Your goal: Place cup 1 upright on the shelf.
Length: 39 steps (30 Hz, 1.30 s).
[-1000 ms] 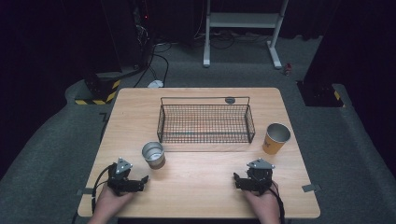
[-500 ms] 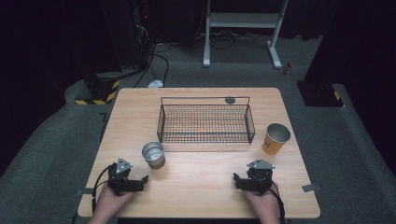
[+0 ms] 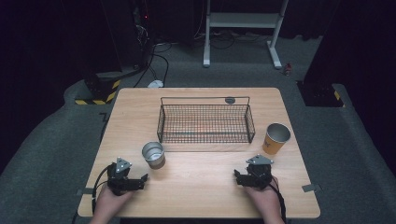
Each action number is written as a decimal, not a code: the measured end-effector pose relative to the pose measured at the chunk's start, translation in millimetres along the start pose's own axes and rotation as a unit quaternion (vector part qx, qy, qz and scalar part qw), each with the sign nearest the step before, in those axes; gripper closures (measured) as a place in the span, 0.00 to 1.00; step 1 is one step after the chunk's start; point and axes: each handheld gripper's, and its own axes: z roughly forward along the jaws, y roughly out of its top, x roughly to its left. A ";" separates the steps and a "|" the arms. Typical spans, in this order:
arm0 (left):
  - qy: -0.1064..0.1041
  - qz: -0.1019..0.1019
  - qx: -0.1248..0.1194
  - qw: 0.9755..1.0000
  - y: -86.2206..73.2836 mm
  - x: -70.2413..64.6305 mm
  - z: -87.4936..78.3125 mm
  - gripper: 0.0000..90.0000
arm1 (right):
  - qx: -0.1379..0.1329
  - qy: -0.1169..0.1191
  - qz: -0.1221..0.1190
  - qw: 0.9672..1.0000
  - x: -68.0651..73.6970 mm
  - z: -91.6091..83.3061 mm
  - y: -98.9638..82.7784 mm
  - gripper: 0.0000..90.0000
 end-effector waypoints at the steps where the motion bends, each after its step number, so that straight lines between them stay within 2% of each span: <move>1: 0.000 0.000 0.000 1.000 0.0 0.0 0.0 0.00 | 0.000 0.000 0.000 1.000 0.0 0.0 0.0 0.15; 3: -0.009 0.005 0.000 1.000 1.5 4.3 1.6 0.00 | -0.016 -0.010 0.001 1.000 -2.7 -9.0 6.6 0.16; 5: -0.008 0.006 0.000 1.000 1.6 4.6 1.8 0.00 | -0.031 -0.002 0.025 0.999 -4.3 -15.8 7.2 0.18; 6: -0.008 0.006 0.000 1.000 1.7 4.7 1.9 0.00 | -0.033 0.001 0.028 0.999 -4.2 -17.6 6.7 0.18; 9: -0.008 0.010 -0.001 1.000 2.0 5.7 2.2 0.00 | -0.031 0.000 0.024 0.999 -2.5 -18.4 6.5 0.17; 12: -0.009 0.007 -0.001 1.000 2.2 6.0 2.4 0.00 | -0.036 0.006 0.030 0.999 -2.2 -20.9 6.3 0.18; 13: -0.009 0.007 -0.001 1.000 2.1 6.0 2.4 0.00 | -0.039 0.005 0.025 0.999 -1.7 -22.1 6.6 0.18; 16: -0.009 0.007 -0.001 1.000 2.1 6.0 2.4 0.00 | -0.045 0.011 0.031 0.998 -2.7 -23.5 6.4 0.18; 22: -0.007 0.007 0.000 1.000 2.2 6.4 2.3 0.00 | -0.054 0.018 0.024 0.998 -2.9 -27.5 5.8 0.20; 26: -0.001 -0.001 -0.002 1.000 2.0 6.9 2.4 0.00 | -0.063 0.016 0.024 0.998 -2.5 -30.8 7.2 0.21; 32: 0.000 0.000 -0.001 1.000 2.0 7.1 2.3 0.00 | -0.072 0.020 0.037 0.997 -4.5 -35.6 6.5 0.24; 39: -0.001 0.000 0.000 1.000 2.2 7.2 2.4 0.00 | -0.074 0.014 0.039 0.996 -6.8 -38.4 3.0 0.22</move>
